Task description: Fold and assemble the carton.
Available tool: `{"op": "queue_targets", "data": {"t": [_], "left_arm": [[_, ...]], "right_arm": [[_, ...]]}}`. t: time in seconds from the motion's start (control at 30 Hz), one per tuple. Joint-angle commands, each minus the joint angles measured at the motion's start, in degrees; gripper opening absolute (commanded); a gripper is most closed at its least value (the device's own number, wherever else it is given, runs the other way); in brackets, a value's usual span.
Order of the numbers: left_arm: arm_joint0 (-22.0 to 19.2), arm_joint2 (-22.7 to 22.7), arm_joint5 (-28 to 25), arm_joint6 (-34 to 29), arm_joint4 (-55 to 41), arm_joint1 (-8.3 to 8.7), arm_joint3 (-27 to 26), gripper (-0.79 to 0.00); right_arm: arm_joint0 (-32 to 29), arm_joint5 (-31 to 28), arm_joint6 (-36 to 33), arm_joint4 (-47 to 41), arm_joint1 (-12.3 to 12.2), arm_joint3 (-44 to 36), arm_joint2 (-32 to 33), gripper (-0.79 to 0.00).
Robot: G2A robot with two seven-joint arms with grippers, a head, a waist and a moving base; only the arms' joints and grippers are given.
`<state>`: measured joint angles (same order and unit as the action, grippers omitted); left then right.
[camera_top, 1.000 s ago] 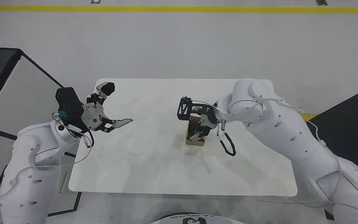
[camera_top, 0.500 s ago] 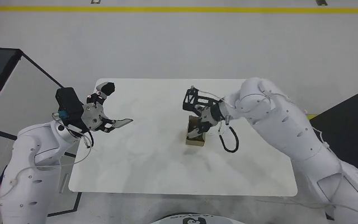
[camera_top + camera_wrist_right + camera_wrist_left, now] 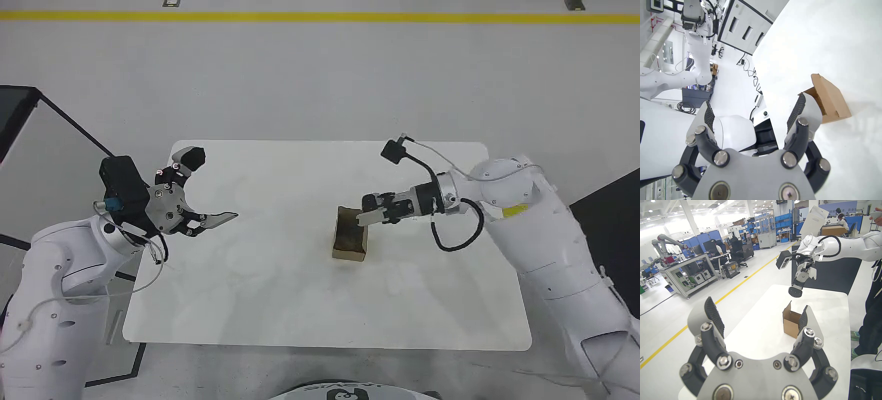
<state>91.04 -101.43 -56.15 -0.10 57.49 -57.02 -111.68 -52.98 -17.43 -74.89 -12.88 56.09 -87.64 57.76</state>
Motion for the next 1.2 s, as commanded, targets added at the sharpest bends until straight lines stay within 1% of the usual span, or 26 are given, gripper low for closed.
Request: {"op": "queue_targets", "data": {"t": [0.0,0.33,0.4,0.43,0.47,0.5,0.57,0.67,0.73,0.77,0.83,1.03,1.07,1.1,1.13,1.17], "left_arm": [[0.00,0.00,0.00,0.00,0.00,0.00,0.00,0.000],[0.00,0.00,0.00,0.00,0.00,0.00,0.00,0.000],[0.00,0.00,0.00,0.00,0.00,0.00,0.00,0.000],[0.25,0.50,0.19,0.08,-0.90,-0.05,0.27,0.000],[0.64,1.96,-0.80,-0.28,-3.67,-0.06,0.89,0.000],[0.35,3.07,-1.85,-1.47,-6.41,0.05,1.37,0.000],[-0.52,5.71,-1.85,-5.62,-12.29,0.35,2.99,0.000],[-3.19,9.47,-0.61,-15.44,-19.71,1.04,4.53,0.000],[-5.07,11.79,1.06,-22.18,-25.00,1.52,5.11,0.000],[-6.28,12.23,1.57,-25.30,-26.26,1.80,4.88,0.000],[-6.75,12.20,1.59,-26.09,-26.39,1.88,4.71,0.000],[-6.75,12.20,1.59,-26.09,-26.39,1.88,4.71,0.000],[-6.54,12.30,2.25,-26.10,-26.66,1.87,5.14,0.000],[-6.19,12.69,4.51,-26.35,-28.30,1.85,5.89,0.000],[-5.78,13.64,6.78,-27.20,-31.94,1.84,6.84,0.000],[-5.64,15.26,8.23,-30.45,-37.00,1.99,7.58,0.000]], "right_arm": [[0.01,-0.02,-0.02,0.10,0.00,0.00,-0.01,0.000],[0.01,-0.02,-0.02,0.10,0.00,0.00,-0.01,0.000],[-0.51,0.02,1.10,0.05,0.00,-0.15,0.06,0.000],[-1.03,-0.17,1.81,-0.04,-0.08,-0.10,0.46,0.000],[-1.53,-0.34,2.19,-0.48,-0.24,0.22,1.14,0.000],[-2.08,-0.50,2.21,-0.70,-0.45,0.48,1.92,0.000],[-3.67,-1.08,2.64,-1.29,-0.92,0.77,3.68,0.000],[-7.10,-1.04,3.92,-2.17,-1.80,0.76,7.04,0.000],[-9.86,0.95,5.36,-2.76,-2.43,0.86,9.54,0.000],[-11.22,1.49,5.73,-3.09,-2.70,0.32,10.60,0.000],[-13.30,2.66,6.33,-4.74,-3.06,-0.06,12.28,0.000],[-13.30,2.66,6.33,-4.74,-3.06,-0.06,12.28,0.000],[-13.30,2.66,6.33,-4.74,-3.06,-0.06,12.28,0.000],[-13.30,2.66,6.33,-4.74,-3.06,-0.06,12.28,0.000],[-13.30,2.66,6.33,-4.74,-3.06,-0.06,12.28,0.000],[-13.30,2.66,6.33,-4.74,-3.06,-0.06,12.28,0.000]]}}
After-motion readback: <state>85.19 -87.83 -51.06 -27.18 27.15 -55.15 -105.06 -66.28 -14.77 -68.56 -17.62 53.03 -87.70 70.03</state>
